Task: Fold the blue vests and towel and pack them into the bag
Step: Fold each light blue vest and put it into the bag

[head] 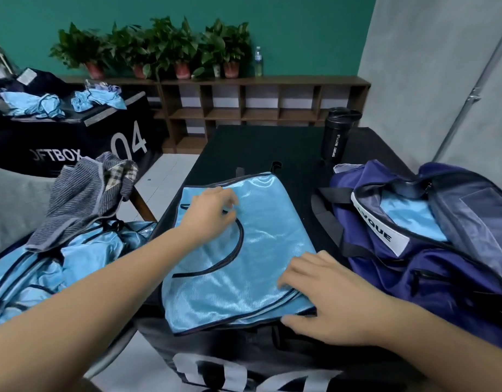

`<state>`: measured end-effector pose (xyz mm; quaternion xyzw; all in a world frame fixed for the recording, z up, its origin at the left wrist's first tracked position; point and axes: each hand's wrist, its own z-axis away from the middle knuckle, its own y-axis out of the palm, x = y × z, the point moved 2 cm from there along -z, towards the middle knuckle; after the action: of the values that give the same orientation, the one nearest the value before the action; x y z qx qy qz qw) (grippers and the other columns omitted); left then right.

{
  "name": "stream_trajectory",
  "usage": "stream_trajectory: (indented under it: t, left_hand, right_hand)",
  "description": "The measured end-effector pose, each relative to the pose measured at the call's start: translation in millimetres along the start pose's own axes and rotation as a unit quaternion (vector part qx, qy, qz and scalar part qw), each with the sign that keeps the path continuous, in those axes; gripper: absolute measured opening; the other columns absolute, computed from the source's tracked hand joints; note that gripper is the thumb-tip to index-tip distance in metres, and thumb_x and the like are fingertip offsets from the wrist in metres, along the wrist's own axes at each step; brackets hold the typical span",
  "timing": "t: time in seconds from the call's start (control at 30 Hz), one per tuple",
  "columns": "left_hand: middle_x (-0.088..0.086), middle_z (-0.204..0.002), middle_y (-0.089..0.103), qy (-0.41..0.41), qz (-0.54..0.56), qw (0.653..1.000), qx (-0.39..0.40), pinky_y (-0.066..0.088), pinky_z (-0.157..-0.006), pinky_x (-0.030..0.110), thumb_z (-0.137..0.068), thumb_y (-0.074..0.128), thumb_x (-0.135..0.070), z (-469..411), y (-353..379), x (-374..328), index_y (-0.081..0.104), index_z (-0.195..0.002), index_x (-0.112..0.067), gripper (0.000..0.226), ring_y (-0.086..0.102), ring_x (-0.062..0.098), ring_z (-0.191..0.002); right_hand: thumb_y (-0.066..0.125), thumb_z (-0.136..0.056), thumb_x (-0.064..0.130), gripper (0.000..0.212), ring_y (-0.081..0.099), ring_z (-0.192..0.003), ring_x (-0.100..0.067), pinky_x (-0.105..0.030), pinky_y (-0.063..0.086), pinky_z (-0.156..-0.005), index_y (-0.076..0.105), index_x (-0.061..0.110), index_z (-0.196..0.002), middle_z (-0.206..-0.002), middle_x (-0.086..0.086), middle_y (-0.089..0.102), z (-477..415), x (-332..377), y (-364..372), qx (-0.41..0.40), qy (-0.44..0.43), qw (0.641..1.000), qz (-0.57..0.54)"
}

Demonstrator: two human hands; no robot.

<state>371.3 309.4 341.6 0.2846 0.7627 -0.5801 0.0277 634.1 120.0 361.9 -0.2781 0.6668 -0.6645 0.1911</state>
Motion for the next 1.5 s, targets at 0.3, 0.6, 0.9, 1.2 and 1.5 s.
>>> stream_trajectory:
  t: [0.3,0.6,0.9,1.2,1.5]
  left_hand:
    - [-0.017,-0.098,0.058,0.13,0.048,0.988,0.069,0.05,-0.082,0.029,-0.09,0.056,-0.043,124,-18,-70,0.065,-0.106,-0.033,0.022,0.051,-0.003,-0.088]
    - [-0.012,-0.109,0.048,0.209,-0.09,0.962,0.151,0.048,-0.083,0.036,-0.084,0.069,-0.061,176,-10,-77,0.051,-0.114,-0.03,0.046,0.055,0.017,-0.1]
    - [-0.01,-0.096,0.045,0.208,-0.151,0.96,0.113,0.041,-0.069,0.033,-0.067,0.073,-0.064,173,-10,-70,0.043,-0.094,-0.029,0.053,0.05,0.017,-0.085]
    - [-0.004,-0.094,0.048,0.221,-0.18,0.955,0.08,0.038,-0.066,0.032,-0.068,0.072,-0.039,173,0,-82,0.046,-0.096,-0.024,0.041,0.049,0.021,-0.079]
    - [-0.009,-0.087,0.05,0.111,-0.118,0.984,0.079,0.042,-0.065,0.039,-0.081,0.061,-0.03,161,-45,-64,0.039,-0.091,-0.029,0.025,0.056,0.024,-0.081]
  right_hand:
    - [0.056,-0.093,0.052,0.036,0.051,-0.112,-0.013,-0.033,0.043,-0.097,0.053,0.035,-0.124,-0.116,0.014,0.052,18,-9,8,0.013,0.003,0.999,0.039]
    - [0.072,-0.094,0.048,0.024,0.048,-0.105,-0.003,-0.031,0.045,-0.093,0.054,0.036,-0.106,-0.104,0.016,0.052,20,-17,10,0.027,0.058,0.996,-0.057]
    - [0.079,-0.09,0.047,0.035,0.048,-0.101,-0.009,-0.029,0.041,-0.087,0.05,0.035,-0.107,-0.105,0.015,0.055,19,-8,11,0.063,0.084,0.994,-0.042]
    - [0.066,-0.095,0.035,0.02,0.043,-0.091,-0.01,-0.028,0.037,-0.087,0.047,0.03,-0.092,-0.093,0.012,0.049,18,-2,7,0.028,0.038,0.998,-0.037]
    - [0.059,-0.089,0.033,0.02,0.047,-0.085,-0.016,-0.032,0.031,-0.077,0.041,0.035,-0.096,-0.09,0.013,0.052,22,-16,-8,-0.042,0.112,0.992,-0.03]
